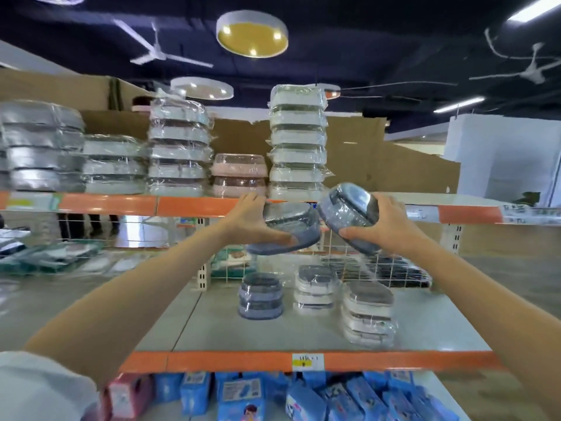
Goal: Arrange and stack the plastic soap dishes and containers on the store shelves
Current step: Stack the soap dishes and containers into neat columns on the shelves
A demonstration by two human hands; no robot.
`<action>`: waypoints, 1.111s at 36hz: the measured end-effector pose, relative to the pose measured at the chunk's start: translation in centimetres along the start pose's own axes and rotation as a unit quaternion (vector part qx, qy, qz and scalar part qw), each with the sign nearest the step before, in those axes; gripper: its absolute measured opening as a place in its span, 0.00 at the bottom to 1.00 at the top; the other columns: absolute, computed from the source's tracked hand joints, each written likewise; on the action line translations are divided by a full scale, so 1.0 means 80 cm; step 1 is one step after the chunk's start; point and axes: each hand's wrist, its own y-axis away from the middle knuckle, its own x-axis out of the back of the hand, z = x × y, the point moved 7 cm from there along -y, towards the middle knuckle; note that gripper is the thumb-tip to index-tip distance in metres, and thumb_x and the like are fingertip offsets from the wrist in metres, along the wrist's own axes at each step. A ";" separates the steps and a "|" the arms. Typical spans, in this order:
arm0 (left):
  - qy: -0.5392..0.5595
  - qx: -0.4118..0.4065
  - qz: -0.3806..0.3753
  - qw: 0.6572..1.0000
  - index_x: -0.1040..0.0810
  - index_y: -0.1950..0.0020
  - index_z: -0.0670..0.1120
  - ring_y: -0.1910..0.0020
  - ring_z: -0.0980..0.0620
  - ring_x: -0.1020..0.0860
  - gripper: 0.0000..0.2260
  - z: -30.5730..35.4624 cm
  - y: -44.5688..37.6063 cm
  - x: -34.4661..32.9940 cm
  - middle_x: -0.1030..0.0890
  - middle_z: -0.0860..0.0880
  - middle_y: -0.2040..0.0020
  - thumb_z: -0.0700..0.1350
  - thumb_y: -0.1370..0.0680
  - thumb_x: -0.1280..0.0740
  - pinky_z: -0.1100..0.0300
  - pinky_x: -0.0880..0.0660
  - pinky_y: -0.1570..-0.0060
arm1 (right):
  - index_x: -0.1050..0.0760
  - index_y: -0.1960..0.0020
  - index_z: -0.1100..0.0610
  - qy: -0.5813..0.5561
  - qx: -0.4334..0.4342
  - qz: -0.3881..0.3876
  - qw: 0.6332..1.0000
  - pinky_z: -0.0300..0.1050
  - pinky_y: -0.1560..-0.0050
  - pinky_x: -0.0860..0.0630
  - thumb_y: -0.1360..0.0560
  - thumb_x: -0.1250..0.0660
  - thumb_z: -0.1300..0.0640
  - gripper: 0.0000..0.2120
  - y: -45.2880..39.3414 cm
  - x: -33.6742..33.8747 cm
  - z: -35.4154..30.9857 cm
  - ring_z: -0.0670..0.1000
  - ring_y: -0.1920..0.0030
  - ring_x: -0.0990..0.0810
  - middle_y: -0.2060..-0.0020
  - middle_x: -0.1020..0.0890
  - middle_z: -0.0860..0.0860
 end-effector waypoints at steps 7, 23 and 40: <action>0.050 -0.002 0.037 0.998 0.26 0.42 0.35 0.57 0.49 0.27 0.49 0.047 -0.030 0.038 0.24 0.43 0.52 0.72 0.48 0.33 0.55 0.30 0.55 | 0.40 0.29 0.56 -0.022 0.000 -0.005 1.000 0.52 0.33 0.35 0.36 0.25 0.40 0.43 -0.053 0.034 0.009 0.54 0.39 0.35 0.39 0.39 0.54; 0.088 0.043 0.125 0.987 0.23 0.46 0.41 0.52 0.46 0.21 0.31 0.137 -0.159 0.036 0.19 0.44 0.51 0.65 0.35 0.26 0.52 0.25 0.50 | 0.41 0.28 0.57 -0.137 -0.019 -0.051 0.989 0.52 0.38 0.29 0.49 0.25 0.35 0.56 -0.160 0.073 0.122 0.56 0.39 0.28 0.34 0.29 0.56; 0.120 0.086 0.103 0.984 0.34 0.31 0.44 0.41 0.51 0.27 0.42 0.145 -0.296 -0.096 0.28 0.49 0.38 0.65 0.36 0.26 0.58 0.28 0.41 | 0.49 0.26 0.55 -0.217 0.034 -0.174 0.960 0.41 0.40 0.31 0.37 0.21 0.56 0.50 -0.220 0.028 0.206 0.47 0.39 0.28 0.44 0.28 0.43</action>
